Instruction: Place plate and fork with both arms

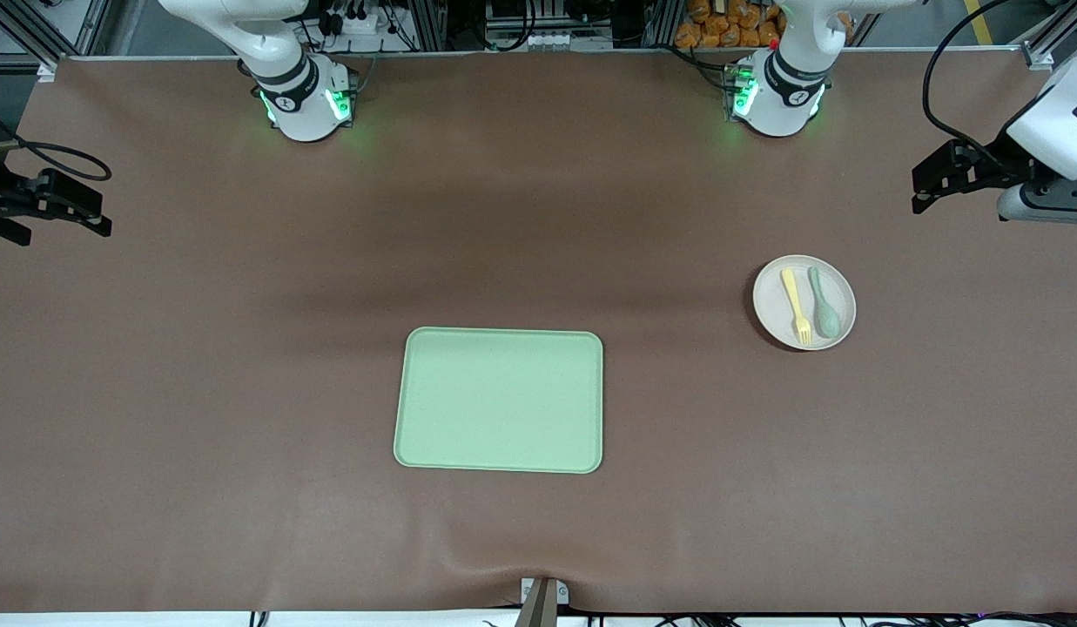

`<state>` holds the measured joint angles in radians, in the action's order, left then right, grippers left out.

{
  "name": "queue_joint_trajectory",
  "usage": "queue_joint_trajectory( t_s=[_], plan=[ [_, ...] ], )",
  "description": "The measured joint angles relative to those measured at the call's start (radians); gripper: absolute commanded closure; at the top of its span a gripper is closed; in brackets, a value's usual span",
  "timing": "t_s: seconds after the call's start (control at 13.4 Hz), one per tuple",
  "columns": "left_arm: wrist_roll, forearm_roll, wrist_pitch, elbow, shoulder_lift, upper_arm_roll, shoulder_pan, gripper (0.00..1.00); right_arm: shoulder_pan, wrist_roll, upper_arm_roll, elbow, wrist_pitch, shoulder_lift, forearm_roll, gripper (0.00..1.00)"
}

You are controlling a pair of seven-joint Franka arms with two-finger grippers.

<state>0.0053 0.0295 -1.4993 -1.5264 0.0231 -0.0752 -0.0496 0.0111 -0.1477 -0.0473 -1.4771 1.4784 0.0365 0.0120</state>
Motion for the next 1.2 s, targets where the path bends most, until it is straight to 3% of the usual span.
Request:
queue_joint_trajectory(
  t_s=[1.2],
  plan=[
    [0.000, 0.000, -0.021, 0.000, -0.001, -0.004, -0.002, 0.00, 0.000, 0.000, -0.001, 0.000, 0.000, 0.000, 0.000, 0.00]
  ],
)
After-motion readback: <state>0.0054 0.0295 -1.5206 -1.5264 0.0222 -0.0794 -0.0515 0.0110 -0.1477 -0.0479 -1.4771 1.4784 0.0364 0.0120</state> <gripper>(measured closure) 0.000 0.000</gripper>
